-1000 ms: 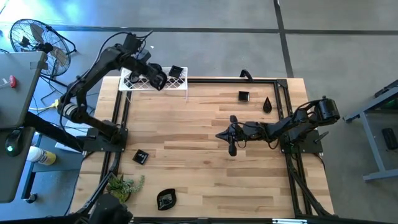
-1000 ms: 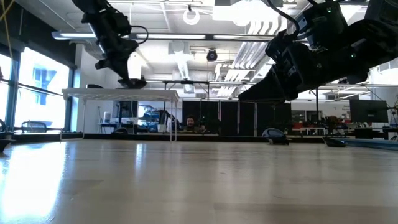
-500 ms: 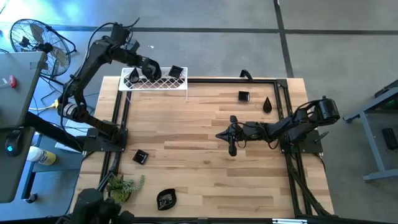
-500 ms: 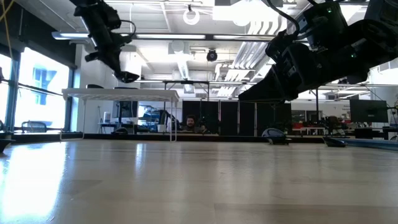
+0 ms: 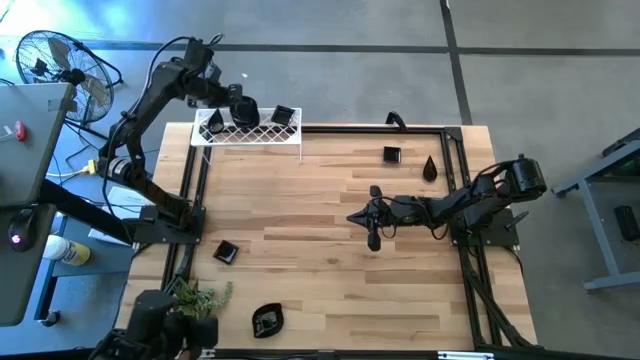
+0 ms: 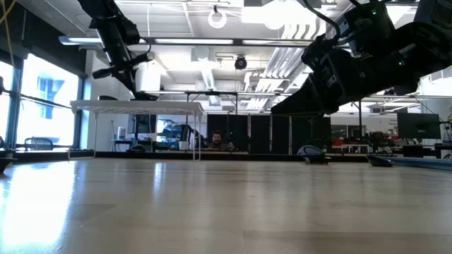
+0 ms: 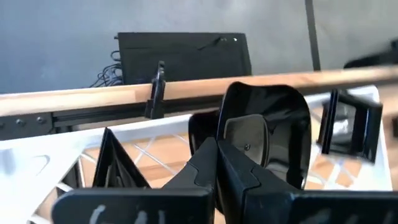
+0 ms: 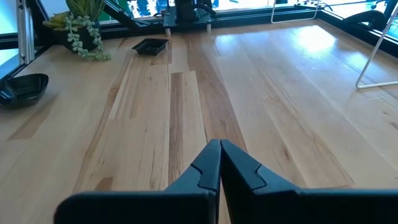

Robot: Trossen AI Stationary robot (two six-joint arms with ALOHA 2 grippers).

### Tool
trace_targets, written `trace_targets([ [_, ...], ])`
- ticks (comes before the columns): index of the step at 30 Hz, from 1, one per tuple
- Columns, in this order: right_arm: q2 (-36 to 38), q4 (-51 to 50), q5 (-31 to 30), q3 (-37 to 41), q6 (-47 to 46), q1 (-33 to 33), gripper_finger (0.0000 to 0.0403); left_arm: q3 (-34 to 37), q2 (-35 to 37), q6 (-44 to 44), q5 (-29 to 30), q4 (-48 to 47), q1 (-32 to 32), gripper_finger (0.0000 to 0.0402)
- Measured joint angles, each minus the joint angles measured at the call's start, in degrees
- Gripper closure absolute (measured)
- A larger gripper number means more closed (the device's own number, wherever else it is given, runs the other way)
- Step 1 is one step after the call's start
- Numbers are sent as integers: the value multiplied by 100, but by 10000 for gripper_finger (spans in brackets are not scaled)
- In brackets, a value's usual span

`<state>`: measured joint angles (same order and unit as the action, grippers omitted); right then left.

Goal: Pick & Place Mini shaped plates
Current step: Stack the right leaf-shaped plate on top of the leaf-shaped plates on the shelf, then stack the top square plate on top of the square plates on the shelf

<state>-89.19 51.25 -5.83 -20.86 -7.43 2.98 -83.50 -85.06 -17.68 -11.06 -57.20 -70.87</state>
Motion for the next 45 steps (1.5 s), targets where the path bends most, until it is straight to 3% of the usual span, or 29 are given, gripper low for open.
trace_targets([
  [5, 0, 0, 36, 0, -2, 4, 399, 0, -2, -465, -14, -25, 0, 390],
  [16, 0, -59, 313, 0, -25, 9, 401, 0, 45, -556, 247, -130, 291, 309],
  [21, 0, -169, 307, 0, -52, 9, 397, 0, 336, 142, 105, -265, 339, 321],
  [24, 0, -195, 240, 0, -49, 9, 398, 181, 733, 693, 263, -95, 757, 348],
  [29, 0, -208, 18, 0, -19, 9, 400, 1411, 1532, 847, 467, 1846, 1952, 393],
  [35, 0, -215, -24, 0, -19, 9, 398, 3084, 2432, 1038, 1032, 4275, 3286, 395],
  [45, 1, -52, -421, 0, -4, 7, 401, 5252, 2662, 1304, 1644, 7360, 5175, 394],
])
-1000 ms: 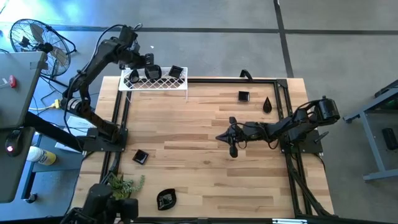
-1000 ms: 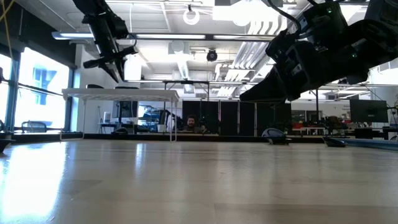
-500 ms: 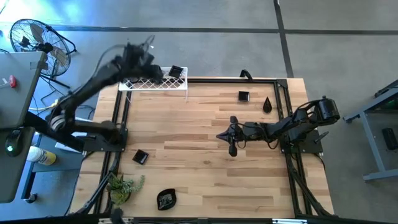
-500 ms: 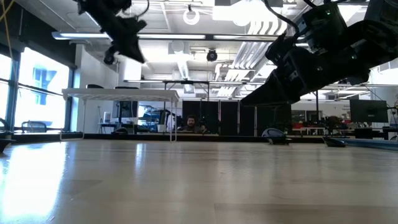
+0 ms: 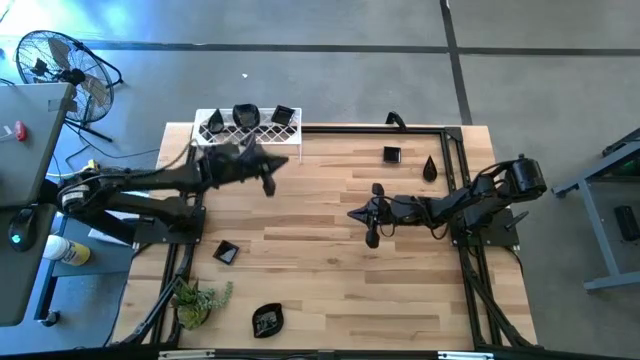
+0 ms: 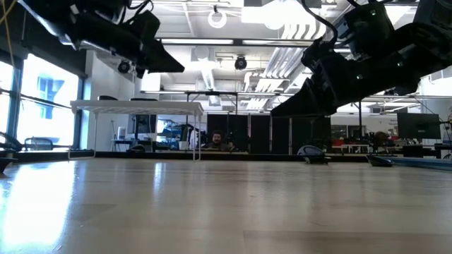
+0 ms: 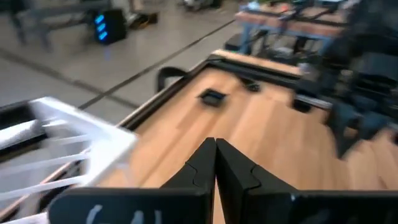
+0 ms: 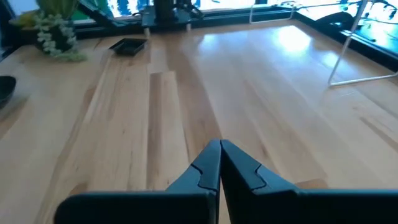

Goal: Pick & Place Mini shaped plates
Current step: Stack the top square plate on top of the square plates on the shelf

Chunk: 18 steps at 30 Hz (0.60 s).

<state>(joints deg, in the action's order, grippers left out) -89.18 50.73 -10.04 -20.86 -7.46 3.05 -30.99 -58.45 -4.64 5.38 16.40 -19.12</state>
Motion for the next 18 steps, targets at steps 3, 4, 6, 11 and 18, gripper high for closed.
trace_targets([
  [3, -1, 18, -34, 0, -34, 0, 401, 352, -147, 153, 194, 716, 473, 394],
  [4, -1, 15, -33, 0, -69, 0, 400, 441, -177, 187, 279, 821, 591, 394],
  [6, 2, 10, -33, 0, -158, 0, 399, 503, -211, 188, 382, 890, 777, 394],
  [11, 236, -298, -97, 0, -259, 0, 401, 504, -369, 203, 414, 870, 1015, 394],
  [18, 1410, -2127, -684, -2, -750, 0, 386, 506, -550, 162, 223, 895, 1015, 394],
])
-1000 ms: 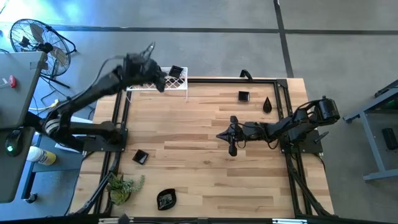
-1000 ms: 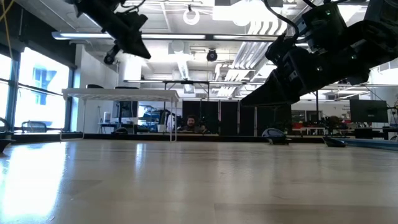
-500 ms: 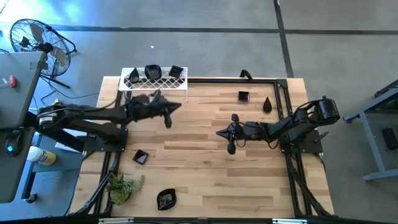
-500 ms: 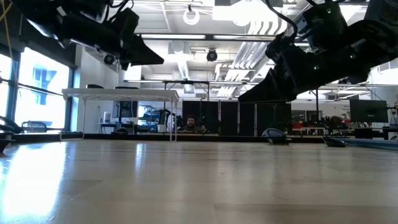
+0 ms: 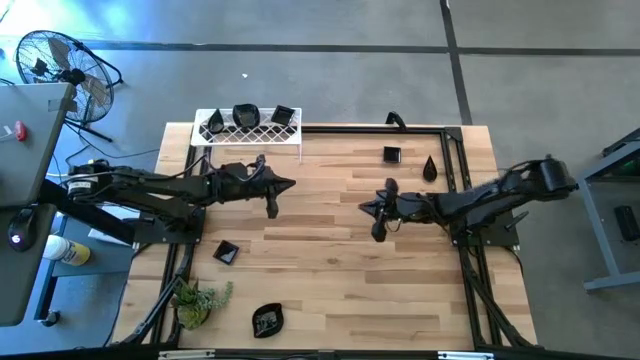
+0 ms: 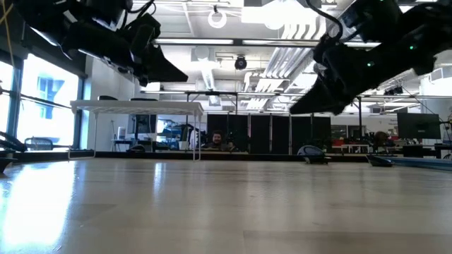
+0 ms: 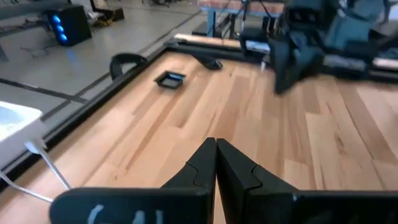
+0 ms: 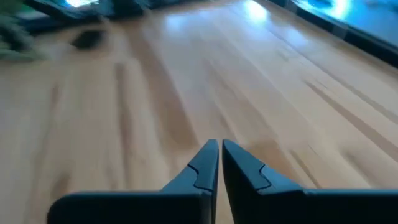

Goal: Pick & Place Mini shaped plates
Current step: Stack the top square plate on top of the square plates on the shelf

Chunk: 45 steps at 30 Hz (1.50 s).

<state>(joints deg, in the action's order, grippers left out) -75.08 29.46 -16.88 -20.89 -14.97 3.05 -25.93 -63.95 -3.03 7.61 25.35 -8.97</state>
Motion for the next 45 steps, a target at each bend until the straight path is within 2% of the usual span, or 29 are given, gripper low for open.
trace_targets([
  [8, 1849, -3816, -1304, -4, -1739, -296, 326, 0, -8, -22, -111, -25, 2, 394],
  [11, 2313, -4768, -1694, -4, -2490, -581, 298, 0, -8, -22, -113, -21, -1, 394],
  [14, 2479, -5238, -1817, -4, -2989, -1036, 276, 0, -8, -22, -115, -21, -1, 394],
  [19, 2313, -5320, -1501, -4, -2922, -1931, 258, 0, -8, -24, -115, -27, -1, 394],
  [25, 2211, -5269, -1047, -2, -2678, -2761, 258, 0, -8, -26, -115, -21, -1, 394],
  [33, 2023, -4089, -307, 0, -2097, -3439, 258, 0, -8, -26, -115, -21, -1, 394],
  [37, 1654, -3712, -256, 0, -2035, -3808, 260, 0, -8, -26, -115, -21, -1, 394],
  [42, 1036, -2845, 323, -15, -1976, -4207, 260, 0, -8, -28, -115, -29, -1, 394],
  [45, 710, -2857, 339, -172, -1947, -4398, 260, -2, -8, -28, -115, -27, -1, 394],
])
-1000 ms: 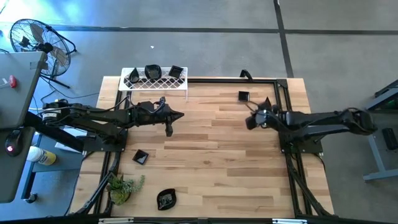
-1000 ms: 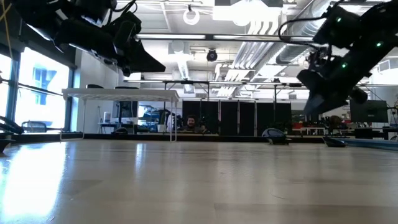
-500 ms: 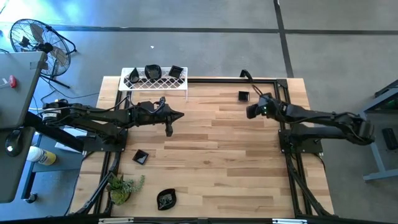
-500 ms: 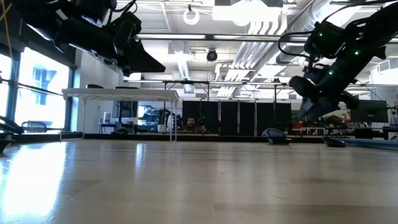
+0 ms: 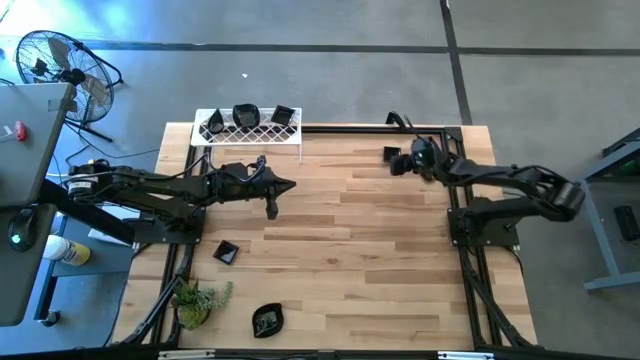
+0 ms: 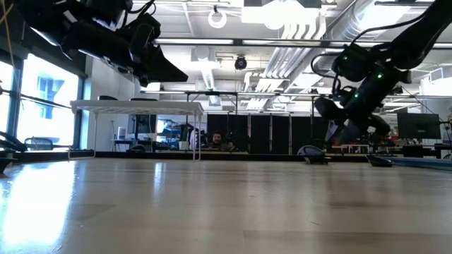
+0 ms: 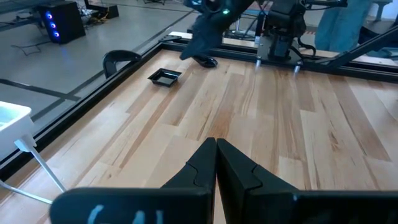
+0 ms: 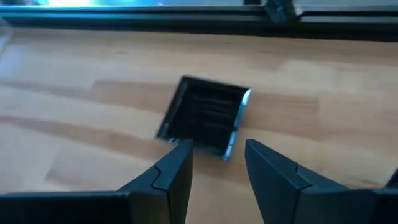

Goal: Pick & Place Mini shaped plates
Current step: Stack the top square plate on top of the square plates on the shelf

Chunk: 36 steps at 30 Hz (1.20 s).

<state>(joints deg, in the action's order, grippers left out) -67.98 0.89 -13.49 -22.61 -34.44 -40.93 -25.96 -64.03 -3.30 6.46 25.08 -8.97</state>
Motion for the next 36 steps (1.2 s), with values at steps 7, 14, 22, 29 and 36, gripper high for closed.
trace_targets([
  [7, -777, 53, -50, -351, 149, -432, 261, 0, 0, -1, 0, 7, 0, 394],
  [14, -1308, 424, -58, -426, 106, -577, 261, 0, 0, -1, 0, 7, 0, 394],
  [22, -1359, 467, 59, -435, -82, -558, 278, -2, 0, -1, 1, 6, 0, 394],
  [29, -1741, 702, -273, -435, -174, -305, 283, -2, 0, 0, 0, 9, 0, 394],
  [36, -1924, 808, -488, -433, -302, -115, 285, -2, 0, -1, 0, 8, -1, 394],
])
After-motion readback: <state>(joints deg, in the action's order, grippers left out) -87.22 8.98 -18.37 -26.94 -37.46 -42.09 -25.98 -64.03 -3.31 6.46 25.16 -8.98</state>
